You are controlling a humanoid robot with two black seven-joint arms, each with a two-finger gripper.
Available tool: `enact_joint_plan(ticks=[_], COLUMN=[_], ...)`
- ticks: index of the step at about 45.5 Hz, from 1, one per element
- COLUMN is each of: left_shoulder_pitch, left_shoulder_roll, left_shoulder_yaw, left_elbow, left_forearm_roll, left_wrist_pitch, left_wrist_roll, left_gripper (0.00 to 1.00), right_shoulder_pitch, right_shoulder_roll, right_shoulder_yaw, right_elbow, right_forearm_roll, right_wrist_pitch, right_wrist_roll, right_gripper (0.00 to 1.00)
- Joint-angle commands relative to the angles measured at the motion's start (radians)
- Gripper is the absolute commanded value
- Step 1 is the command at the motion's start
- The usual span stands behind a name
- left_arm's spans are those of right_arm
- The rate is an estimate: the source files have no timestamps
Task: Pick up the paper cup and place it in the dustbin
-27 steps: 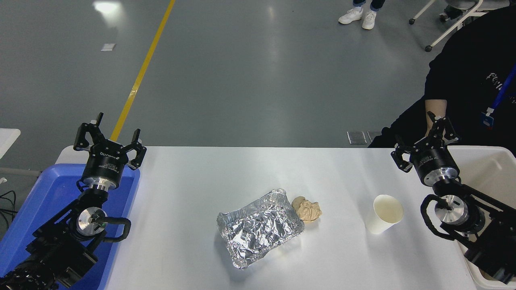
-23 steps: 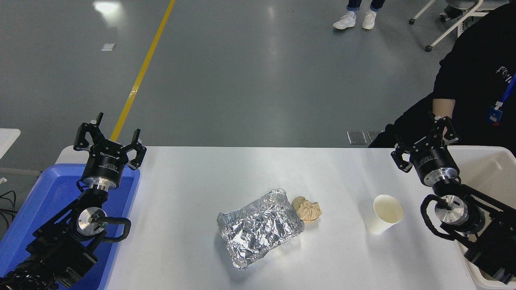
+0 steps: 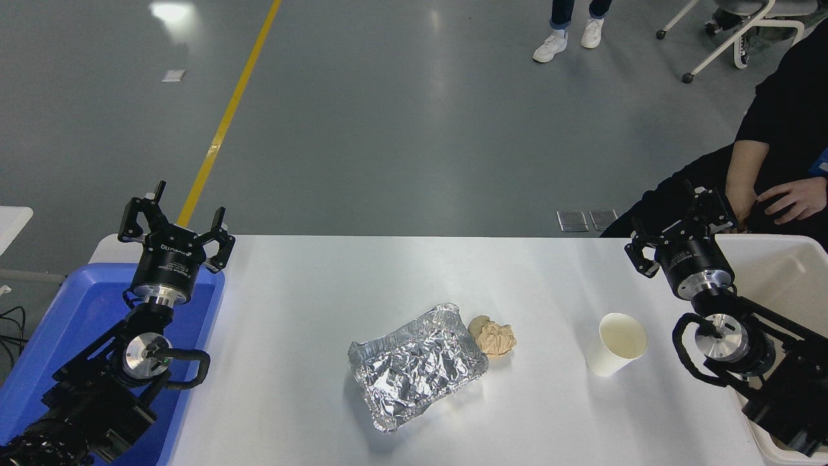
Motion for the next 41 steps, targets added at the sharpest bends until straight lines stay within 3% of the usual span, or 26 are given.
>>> enact_joint_plan(ticks=[1, 41], left_shoulder_pitch=[0.0, 0.0], left_shoulder_roll=[0.0, 0.0], left_shoulder_yaw=[0.001, 0.0], left_elbow=[0.0, 0.0], left_forearm_roll=[0.0, 0.0], left_wrist_pitch=[0.0, 0.0], left_wrist_roll=[0.0, 0.0], left_gripper=[0.98, 0.98], right_shoulder_pitch=[0.013, 0.025], right_shoulder_roll=[0.007, 0.002], right_shoulder_yaw=[0.0, -0.006], right_elbow=[0.002, -0.007], right_forearm_roll=[0.0, 0.0], right_wrist_pitch=[-0.004, -0.01], right_wrist_roll=[0.0, -0.002], right_gripper=[1.0, 1.0])
